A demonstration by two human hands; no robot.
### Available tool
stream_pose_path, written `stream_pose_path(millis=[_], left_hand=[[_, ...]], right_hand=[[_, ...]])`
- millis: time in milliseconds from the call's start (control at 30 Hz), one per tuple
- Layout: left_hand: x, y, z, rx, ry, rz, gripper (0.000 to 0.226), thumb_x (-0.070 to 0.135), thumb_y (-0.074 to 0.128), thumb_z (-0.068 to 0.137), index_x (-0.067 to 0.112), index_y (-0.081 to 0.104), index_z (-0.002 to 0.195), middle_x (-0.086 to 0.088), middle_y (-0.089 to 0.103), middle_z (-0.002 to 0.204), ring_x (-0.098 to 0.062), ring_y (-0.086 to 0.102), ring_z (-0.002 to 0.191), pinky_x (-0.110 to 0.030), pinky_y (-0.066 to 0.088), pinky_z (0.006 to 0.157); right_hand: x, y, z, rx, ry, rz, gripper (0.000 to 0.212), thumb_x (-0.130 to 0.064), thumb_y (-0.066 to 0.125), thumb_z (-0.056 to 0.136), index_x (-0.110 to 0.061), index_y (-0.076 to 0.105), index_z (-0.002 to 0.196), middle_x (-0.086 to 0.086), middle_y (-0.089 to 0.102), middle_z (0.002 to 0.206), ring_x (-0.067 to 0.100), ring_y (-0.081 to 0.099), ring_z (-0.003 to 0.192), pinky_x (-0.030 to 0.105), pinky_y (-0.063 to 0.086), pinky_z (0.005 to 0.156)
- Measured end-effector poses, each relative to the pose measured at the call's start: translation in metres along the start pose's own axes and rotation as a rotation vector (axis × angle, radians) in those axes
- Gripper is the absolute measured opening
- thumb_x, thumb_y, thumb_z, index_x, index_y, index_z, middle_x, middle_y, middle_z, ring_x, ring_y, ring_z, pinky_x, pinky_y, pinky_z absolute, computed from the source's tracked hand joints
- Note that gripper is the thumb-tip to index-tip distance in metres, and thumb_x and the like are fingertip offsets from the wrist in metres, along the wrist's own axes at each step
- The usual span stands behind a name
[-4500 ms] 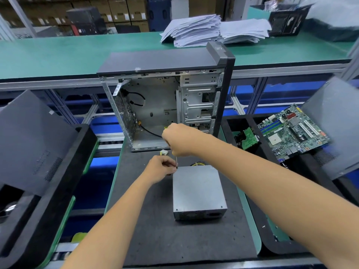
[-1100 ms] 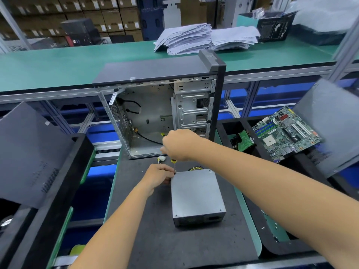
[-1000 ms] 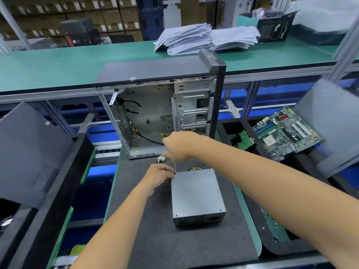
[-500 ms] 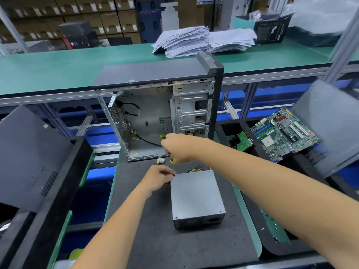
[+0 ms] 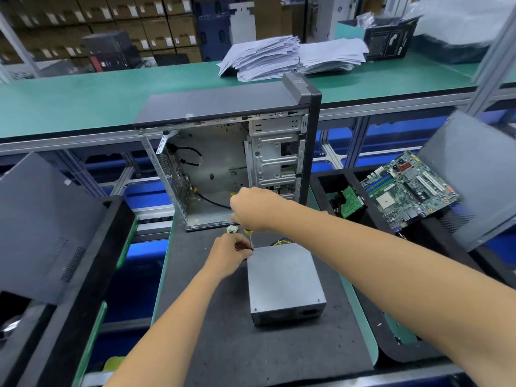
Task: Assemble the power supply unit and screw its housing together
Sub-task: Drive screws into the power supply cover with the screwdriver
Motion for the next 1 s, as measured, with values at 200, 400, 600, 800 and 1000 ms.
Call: stream_pose_path(millis=[200, 400, 600, 800, 1000], left_hand=[[0.002, 0.002, 0.002, -0.005, 0.002, 0.049, 0.018, 0.014, 0.069, 0.081, 0.026, 0.065, 0.069, 0.008, 0.069, 0.081, -0.01, 0.06, 0.078, -0.018, 0.042, 0.069], [0.008, 0.005, 0.011, -0.04, -0.004, 0.167, 0.011, 0.02, 0.069, 0.08, 0.024, 0.061, 0.073, 0.004, 0.066, 0.082, -0.013, 0.061, 0.077, -0.026, 0.05, 0.071], [0.012, 0.003, 0.008, -0.048, 0.024, 0.261, 0.012, 0.023, 0.065, 0.081, 0.024, 0.062, 0.093, 0.002, 0.061, 0.096, -0.019, 0.06, 0.087, -0.034, 0.052, 0.078], [0.034, 0.002, 0.012, -0.021, 0.108, 0.189, 0.013, 0.016, 0.062, 0.086, 0.025, 0.061, 0.076, 0.005, 0.064, 0.082, -0.017, 0.06, 0.078, -0.035, 0.052, 0.073], [0.074, 0.022, 0.033, -0.056, 0.222, 0.202, 0.007, 0.02, 0.059, 0.089, 0.024, 0.057, 0.083, 0.006, 0.06, 0.082, -0.017, 0.055, 0.078, -0.031, 0.042, 0.064]], right_hand=[[-0.003, 0.008, -0.004, -0.153, -0.064, 0.163, 0.019, -0.019, 0.056, 0.091, -0.009, 0.044, 0.101, 0.007, 0.042, 0.1, 0.017, 0.046, 0.071, 0.027, 0.033, 0.056], [-0.004, -0.004, -0.001, -0.001, -0.053, 0.015, 0.025, -0.005, 0.062, 0.082, -0.011, 0.04, 0.072, 0.004, 0.039, 0.072, 0.022, 0.048, 0.065, 0.029, 0.038, 0.054], [-0.003, 0.013, 0.002, -0.071, -0.028, 0.287, 0.022, -0.018, 0.065, 0.086, -0.005, 0.056, 0.102, 0.012, 0.06, 0.099, 0.026, 0.057, 0.088, 0.033, 0.048, 0.066], [0.032, -0.003, -0.008, 0.154, 0.088, 0.663, 0.023, -0.025, 0.068, 0.084, -0.011, 0.052, 0.077, 0.003, 0.054, 0.078, 0.019, 0.048, 0.069, 0.028, 0.037, 0.058], [0.082, -0.006, -0.027, 0.206, 0.22, 0.808, 0.026, -0.03, 0.059, 0.091, -0.016, 0.043, 0.077, 0.0, 0.049, 0.075, 0.016, 0.046, 0.064, 0.03, 0.039, 0.06]])
Point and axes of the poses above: each hand's wrist, its own z-axis towards the middle knuckle, its own y-axis out of the palm, x = y × z, the point moved 7 cm from there along z, towards the middle knuckle
